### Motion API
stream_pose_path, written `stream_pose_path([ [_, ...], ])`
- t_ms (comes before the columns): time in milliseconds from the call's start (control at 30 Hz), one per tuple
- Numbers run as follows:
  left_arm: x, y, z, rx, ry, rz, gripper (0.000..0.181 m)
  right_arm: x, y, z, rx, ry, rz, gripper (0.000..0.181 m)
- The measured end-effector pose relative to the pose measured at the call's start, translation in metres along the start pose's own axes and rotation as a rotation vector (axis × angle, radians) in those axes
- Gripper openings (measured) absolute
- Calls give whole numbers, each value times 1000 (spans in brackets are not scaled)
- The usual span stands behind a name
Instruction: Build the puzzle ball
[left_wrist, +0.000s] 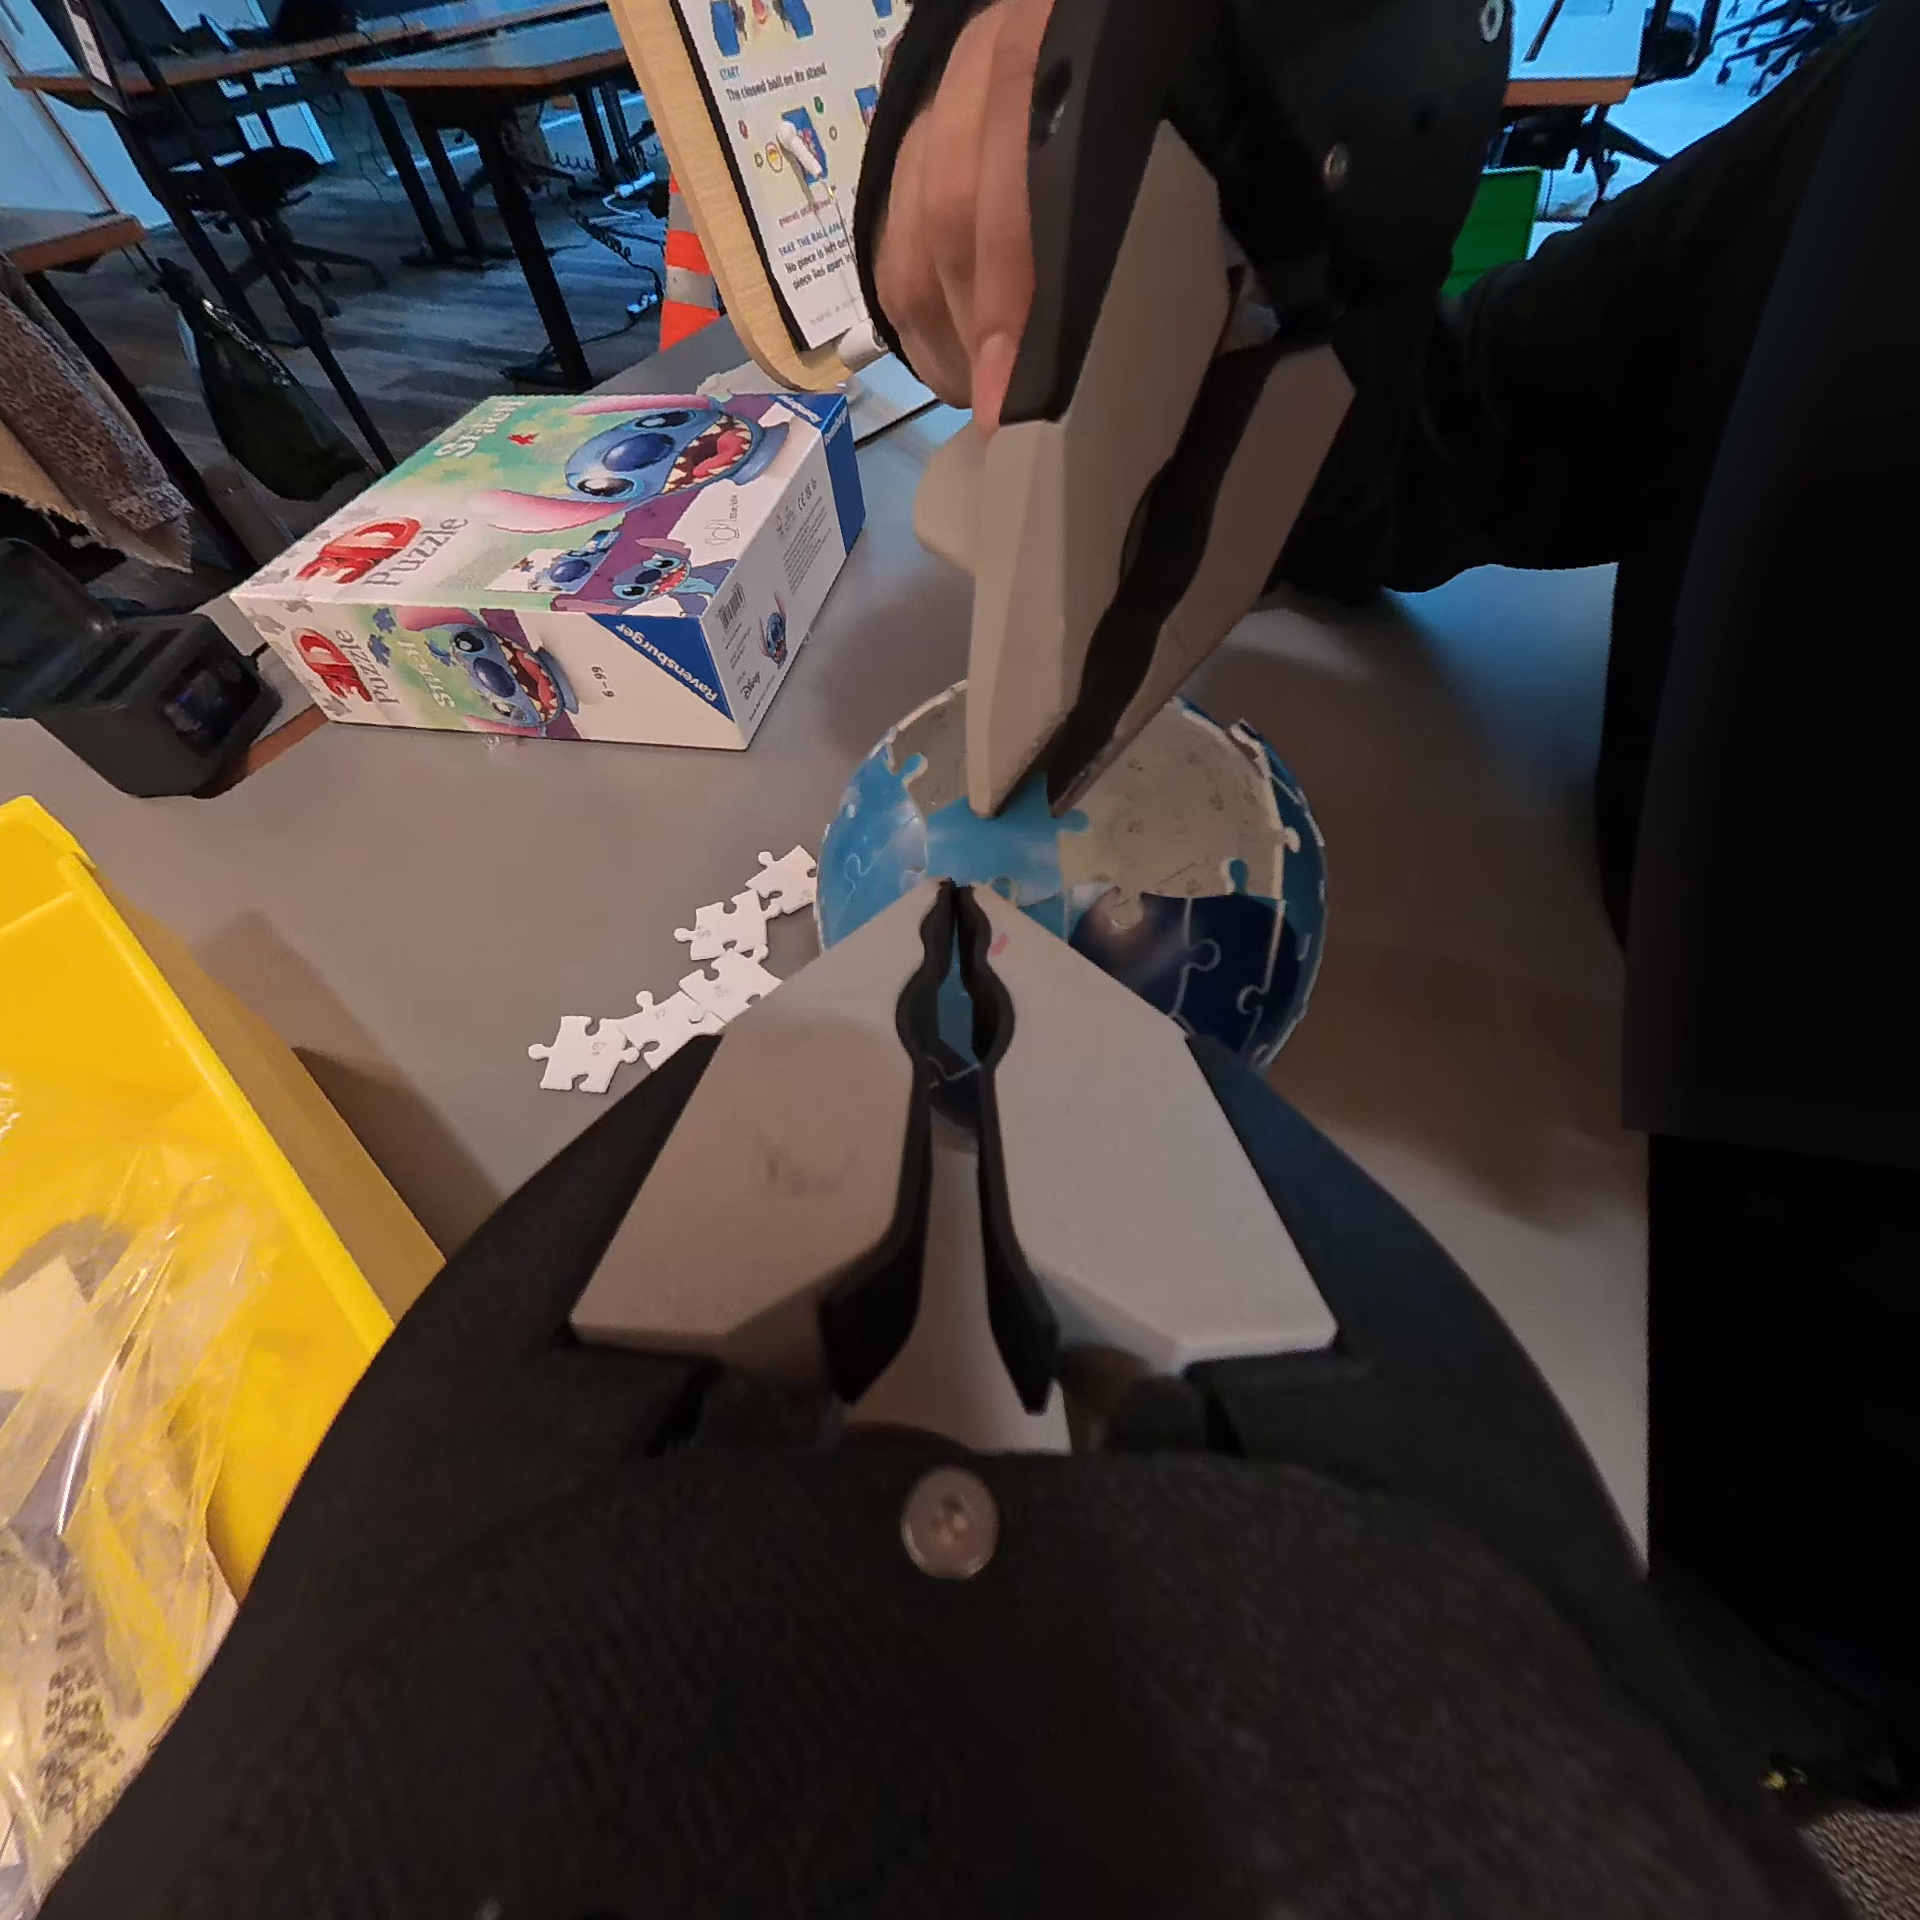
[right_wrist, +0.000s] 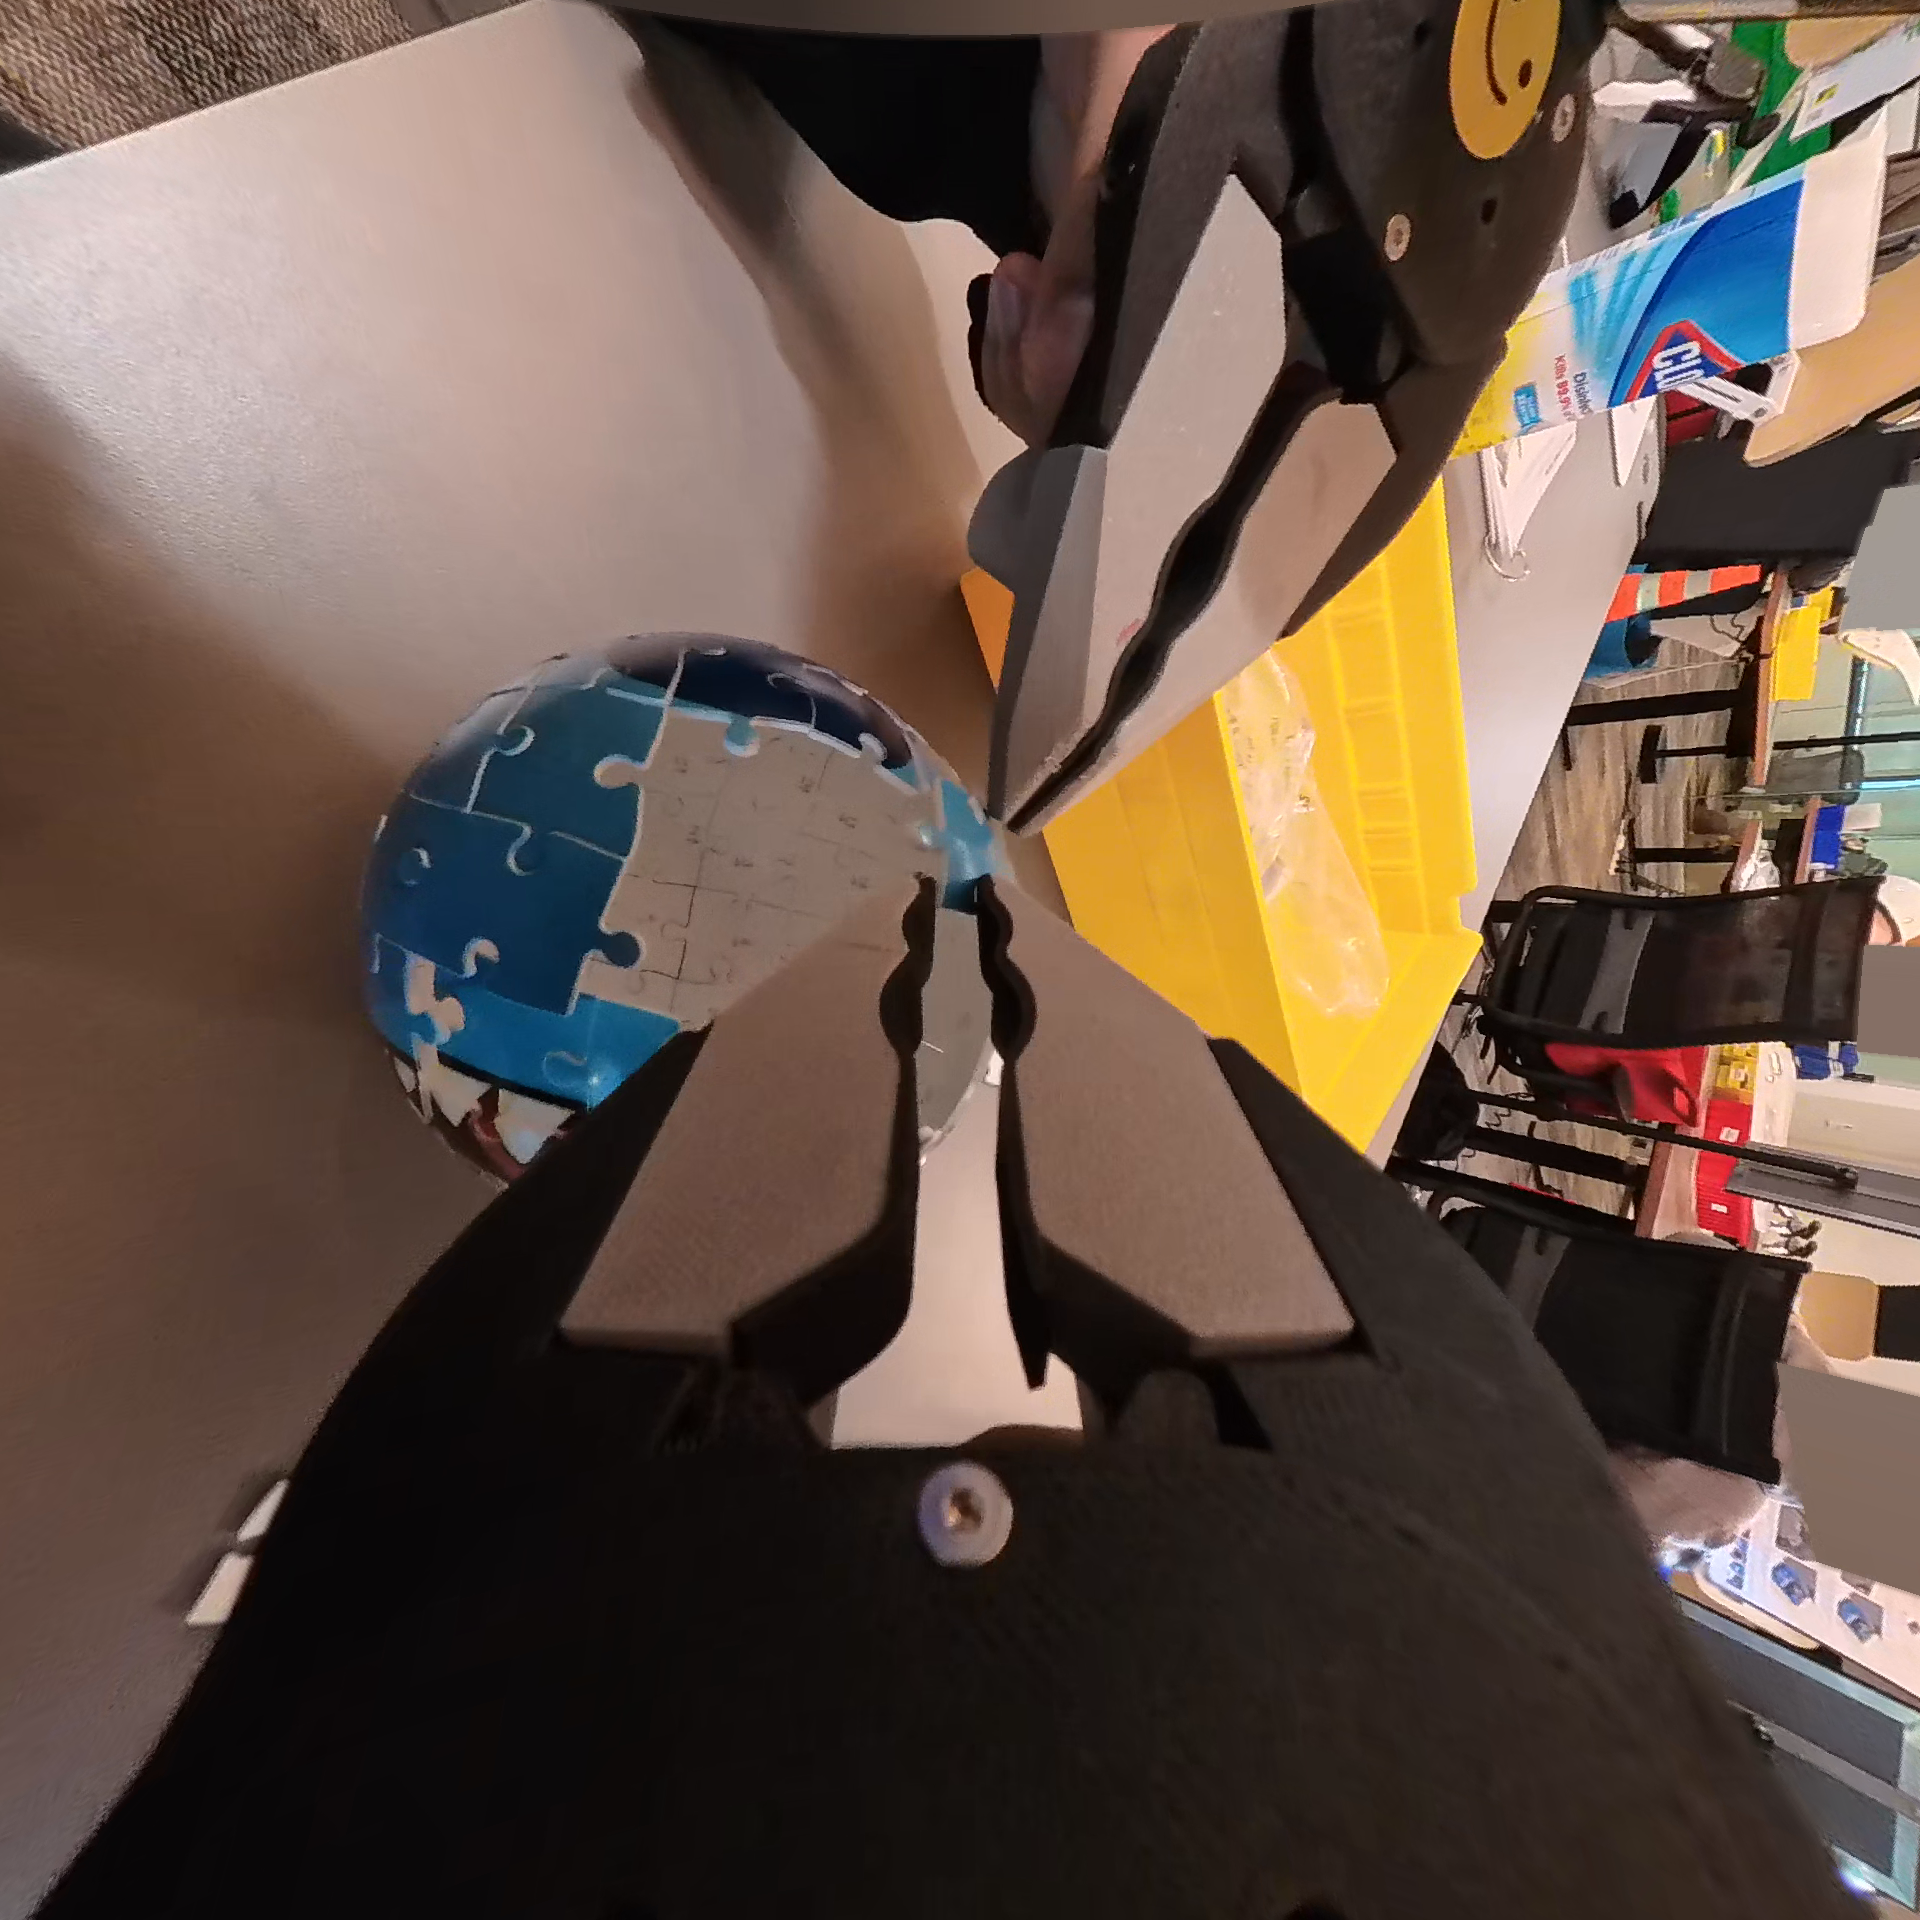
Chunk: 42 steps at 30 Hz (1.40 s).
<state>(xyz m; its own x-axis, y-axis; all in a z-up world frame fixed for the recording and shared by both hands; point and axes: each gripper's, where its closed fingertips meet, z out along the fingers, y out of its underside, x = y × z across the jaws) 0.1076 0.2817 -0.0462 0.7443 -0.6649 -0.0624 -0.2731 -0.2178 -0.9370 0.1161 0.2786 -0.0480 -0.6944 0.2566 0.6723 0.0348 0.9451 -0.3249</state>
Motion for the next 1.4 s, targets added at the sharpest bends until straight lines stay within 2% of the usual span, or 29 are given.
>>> stream_pose_path([
  [1033, -12, 3, 3, -19, -69, 14, 0, 15, 16, 4, -123, 119, -65, 0],
  [1233, -18, -18, -13, 98, -106, 5, 0, 31, 14, -3, 14, 88, 143, 0],
  [1400, 0, -45, -36, 297, -36, 107, 0, 62, 4, -36, 199, 130, 429, 0],
])
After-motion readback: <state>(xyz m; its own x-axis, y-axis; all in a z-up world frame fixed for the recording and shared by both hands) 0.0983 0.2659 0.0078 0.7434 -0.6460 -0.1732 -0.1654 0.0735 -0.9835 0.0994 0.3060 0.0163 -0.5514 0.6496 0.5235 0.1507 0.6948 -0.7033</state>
